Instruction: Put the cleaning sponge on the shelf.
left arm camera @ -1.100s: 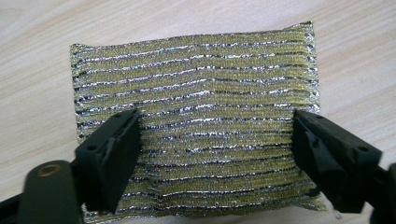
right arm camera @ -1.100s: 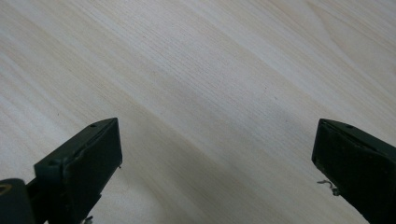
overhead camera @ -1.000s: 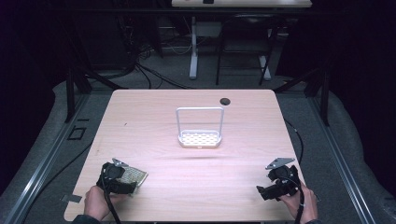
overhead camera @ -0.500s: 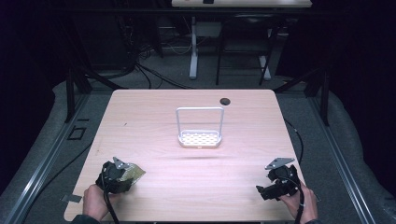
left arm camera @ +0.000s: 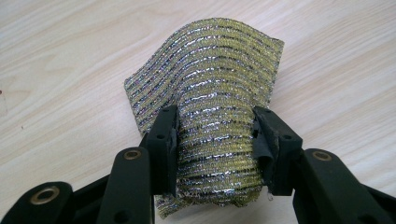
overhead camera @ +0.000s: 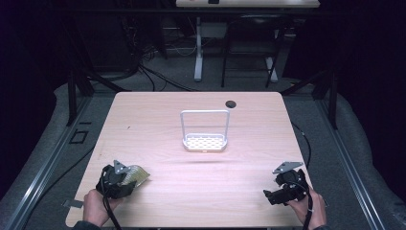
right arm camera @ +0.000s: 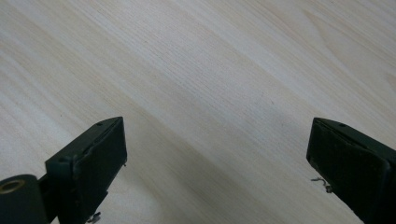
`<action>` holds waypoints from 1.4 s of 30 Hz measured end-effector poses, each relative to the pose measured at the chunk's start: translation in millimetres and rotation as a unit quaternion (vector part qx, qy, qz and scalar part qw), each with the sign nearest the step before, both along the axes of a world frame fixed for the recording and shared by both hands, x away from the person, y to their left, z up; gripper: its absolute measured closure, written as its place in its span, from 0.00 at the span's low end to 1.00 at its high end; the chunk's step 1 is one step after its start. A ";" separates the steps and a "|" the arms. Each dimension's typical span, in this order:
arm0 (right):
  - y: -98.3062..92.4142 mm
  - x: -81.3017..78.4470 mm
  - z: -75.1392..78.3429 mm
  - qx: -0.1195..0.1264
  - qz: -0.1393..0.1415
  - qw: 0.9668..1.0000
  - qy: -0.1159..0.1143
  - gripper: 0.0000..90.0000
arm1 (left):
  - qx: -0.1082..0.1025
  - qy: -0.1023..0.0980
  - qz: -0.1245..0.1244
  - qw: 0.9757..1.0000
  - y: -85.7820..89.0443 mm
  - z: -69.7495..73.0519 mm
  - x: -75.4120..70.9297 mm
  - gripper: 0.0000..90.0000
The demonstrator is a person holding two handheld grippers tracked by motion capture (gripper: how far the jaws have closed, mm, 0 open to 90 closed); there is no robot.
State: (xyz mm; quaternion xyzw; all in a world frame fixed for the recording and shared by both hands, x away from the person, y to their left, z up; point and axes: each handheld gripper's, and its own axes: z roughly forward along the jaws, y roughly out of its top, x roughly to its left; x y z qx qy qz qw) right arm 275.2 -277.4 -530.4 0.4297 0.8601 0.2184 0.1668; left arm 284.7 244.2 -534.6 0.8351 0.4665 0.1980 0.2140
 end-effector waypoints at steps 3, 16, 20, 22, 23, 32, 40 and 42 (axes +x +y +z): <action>0.2 0.1 -0.3 0.000 0.000 1.000 -0.001 0.05 | -0.014 0.001 -0.004 1.000 -2.7 2.3 -1.7 0.61; 0.2 1.1 -1.7 -0.001 -0.001 1.000 0.003 0.05 | -0.036 -0.027 -0.045 0.998 -22.3 13.9 -8.0 0.60; 0.4 1.4 -2.6 -0.003 -0.001 1.000 0.003 0.06 | -0.037 -0.029 -0.055 0.997 -29.0 14.7 -9.0 0.60; 0.7 1.6 -3.7 -0.003 0.000 1.000 0.003 0.06 | -0.037 -0.028 -0.060 0.997 -32.1 15.4 -9.2 0.60; 0.7 1.6 -3.7 -0.003 0.000 1.000 0.003 0.06 | -0.037 -0.028 -0.060 0.997 -32.1 15.4 -9.2 0.60; 0.7 2.6 -5.2 -0.006 0.000 1.000 0.008 0.07 | -0.038 -0.034 -0.082 0.995 -50.2 18.4 -4.9 0.60; 0.8 3.0 -5.0 -0.007 0.002 1.000 0.002 0.07 | -0.040 -0.039 -0.100 0.993 -68.4 21.7 -1.5 0.60; 0.5 3.0 -4.5 -0.008 0.001 1.000 0.006 0.07 | -0.040 -0.038 -0.101 0.993 -71.8 22.2 -0.5 0.60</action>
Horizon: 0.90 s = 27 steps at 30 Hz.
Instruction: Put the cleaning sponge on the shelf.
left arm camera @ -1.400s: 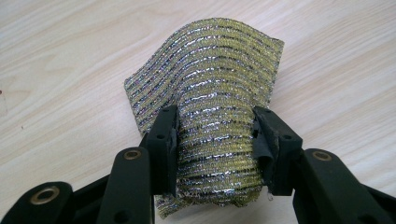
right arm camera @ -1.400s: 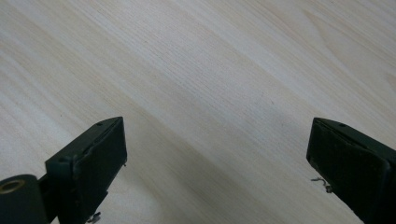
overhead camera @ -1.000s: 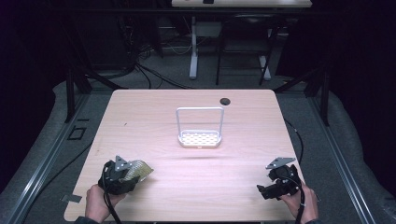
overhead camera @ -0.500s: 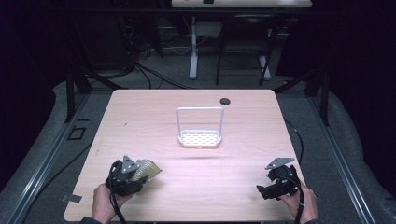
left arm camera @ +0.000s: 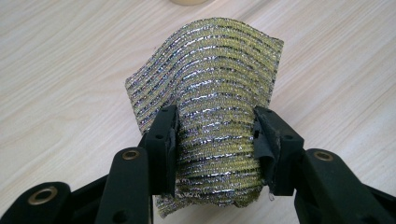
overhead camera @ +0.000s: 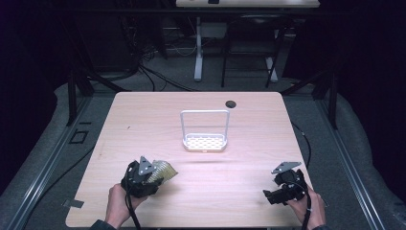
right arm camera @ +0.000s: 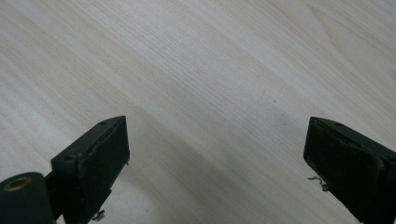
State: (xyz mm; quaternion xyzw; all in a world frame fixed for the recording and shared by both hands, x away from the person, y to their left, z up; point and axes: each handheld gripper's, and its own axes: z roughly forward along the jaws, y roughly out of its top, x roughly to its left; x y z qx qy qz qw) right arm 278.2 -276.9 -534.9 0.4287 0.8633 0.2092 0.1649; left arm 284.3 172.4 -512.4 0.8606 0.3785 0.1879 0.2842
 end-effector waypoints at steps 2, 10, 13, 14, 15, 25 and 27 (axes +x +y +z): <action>0.0 0.2 0.2 0.003 0.000 1.000 -0.002 0.08 | 0.002 -0.002 -0.003 1.000 -3.1 0.6 1.5 0.60; 0.5 0.5 -0.4 0.004 -0.001 1.000 -0.002 0.08 | 0.005 -0.009 -0.017 1.000 -18.6 5.3 8.5 0.60; 0.6 0.3 -0.2 0.004 -0.002 1.000 -0.002 0.08 | 0.004 -0.010 -0.020 1.000 -22.8 6.0 10.4 0.60; 0.5 0.4 -0.2 0.001 -0.001 1.000 -0.003 0.08 | 0.004 -0.013 -0.021 1.000 -24.8 6.0 11.5 0.60; 0.5 0.6 -0.4 0.001 0.000 1.000 -0.003 0.08 | 0.004 -0.014 -0.025 1.000 -28.7 6.3 13.7 0.60; -0.1 0.4 0.2 0.002 -0.001 1.000 -0.003 0.08 | 0.004 -0.022 -0.035 0.999 -45.2 9.8 21.8 0.60; -0.2 0.4 0.2 0.003 0.000 1.000 -0.004 0.08 | 0.004 -0.024 -0.038 0.999 -46.3 10.3 22.8 0.60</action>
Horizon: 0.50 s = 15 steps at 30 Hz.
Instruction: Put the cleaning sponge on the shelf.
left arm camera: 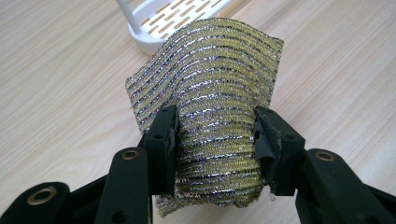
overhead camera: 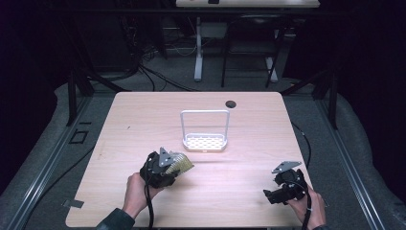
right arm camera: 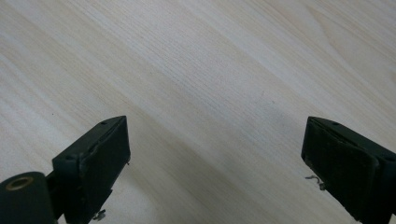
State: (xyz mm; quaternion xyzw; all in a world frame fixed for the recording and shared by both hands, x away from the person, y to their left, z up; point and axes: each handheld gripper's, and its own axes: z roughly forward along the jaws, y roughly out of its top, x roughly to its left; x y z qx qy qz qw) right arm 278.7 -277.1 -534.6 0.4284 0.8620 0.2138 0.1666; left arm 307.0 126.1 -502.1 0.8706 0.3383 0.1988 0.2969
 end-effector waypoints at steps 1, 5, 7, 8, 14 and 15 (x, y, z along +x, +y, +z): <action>-0.1 0.0 0.1 -0.001 0.000 1.000 0.000 0.08 | 0.002 -0.001 -0.002 1.000 -1.2 0.7 0.9 0.60; -0.1 0.1 -0.1 0.000 -0.001 1.000 0.000 0.08 | 0.000 -0.005 -0.003 1.000 -6.4 1.8 4.4 0.60; -0.2 0.1 0.0 -0.001 0.000 1.000 0.000 0.08 | -0.001 -0.007 -0.005 1.000 -9.3 2.9 7.3 0.60; -0.2 0.1 0.0 -0.001 0.000 1.000 0.000 0.08 | 0.000 -0.008 -0.006 1.000 -10.1 3.5 8.2 0.60; -0.1 0.1 0.0 0.000 0.000 1.000 0.000 0.09 | -0.003 -0.011 -0.012 1.000 -16.9 4.6 11.8 0.60; -0.2 0.1 0.0 -0.001 0.000 1.000 0.000 0.09 | -0.003 -0.009 -0.016 1.000 -20.1 5.5 13.5 0.60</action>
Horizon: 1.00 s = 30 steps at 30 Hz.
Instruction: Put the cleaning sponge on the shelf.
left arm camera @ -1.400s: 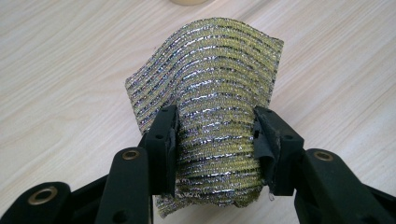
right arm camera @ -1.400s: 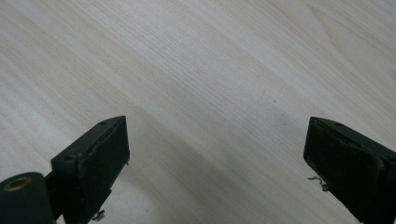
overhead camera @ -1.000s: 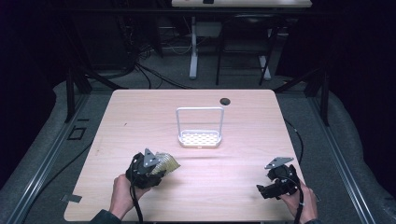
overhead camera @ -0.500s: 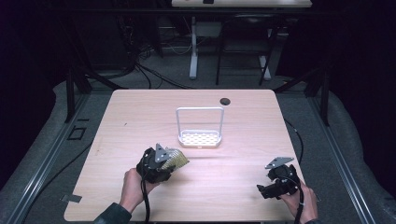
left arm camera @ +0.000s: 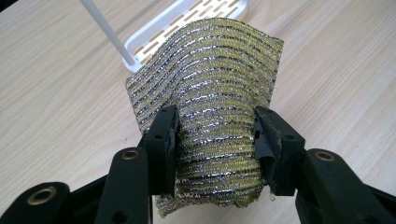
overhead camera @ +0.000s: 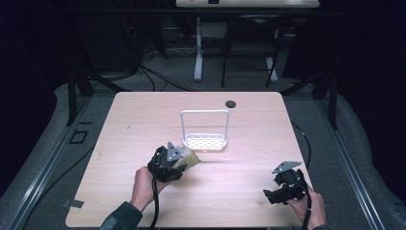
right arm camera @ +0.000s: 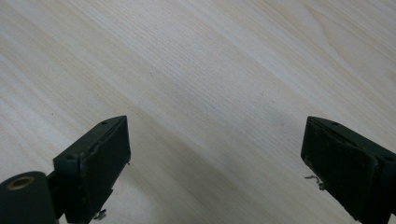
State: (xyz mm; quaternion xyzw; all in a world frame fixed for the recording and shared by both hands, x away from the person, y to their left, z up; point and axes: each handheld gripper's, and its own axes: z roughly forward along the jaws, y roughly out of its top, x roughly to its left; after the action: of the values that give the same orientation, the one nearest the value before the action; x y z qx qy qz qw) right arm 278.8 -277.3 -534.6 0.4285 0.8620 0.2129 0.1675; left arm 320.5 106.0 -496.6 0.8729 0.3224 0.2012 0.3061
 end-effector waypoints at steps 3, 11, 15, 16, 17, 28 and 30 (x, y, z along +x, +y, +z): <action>0.2 -0.1 0.0 -0.001 0.000 1.000 0.001 0.09 | 0.000 -0.002 -0.005 1.000 -5.4 1.0 2.9 0.60; -0.4 0.0 0.0 -0.001 0.000 1.000 0.000 0.09 | -0.006 -0.008 -0.016 1.000 -19.7 1.6 10.9 0.60; -0.7 0.1 0.4 0.000 0.001 1.000 0.001 0.09 | -0.009 -0.008 -0.021 1.000 -27.6 1.9 17.0 0.60; -0.7 -0.1 0.7 -0.001 0.000 1.000 0.003 0.09 | -0.010 -0.010 -0.022 1.000 -29.5 1.8 18.6 0.60; -0.8 -0.1 0.8 -0.001 0.000 1.000 0.003 0.09 | -0.009 -0.010 -0.023 1.000 -31.4 1.6 20.2 0.60; -1.0 -0.5 0.9 -0.001 0.001 1.000 0.000 0.09 | 0.001 -0.012 -0.020 1.000 -43.5 -5.9 44.0 0.60; -1.0 -0.5 0.9 -0.003 0.003 1.000 -0.001 0.10 | 0.002 -0.012 -0.020 1.000 -45.7 -7.1 46.9 0.60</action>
State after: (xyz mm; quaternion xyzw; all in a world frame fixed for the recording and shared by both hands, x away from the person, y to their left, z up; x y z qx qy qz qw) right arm 278.3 -278.3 -533.7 0.4253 0.8638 0.2108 0.1690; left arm 367.5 60.3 -503.7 0.8772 0.3010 0.2061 0.3123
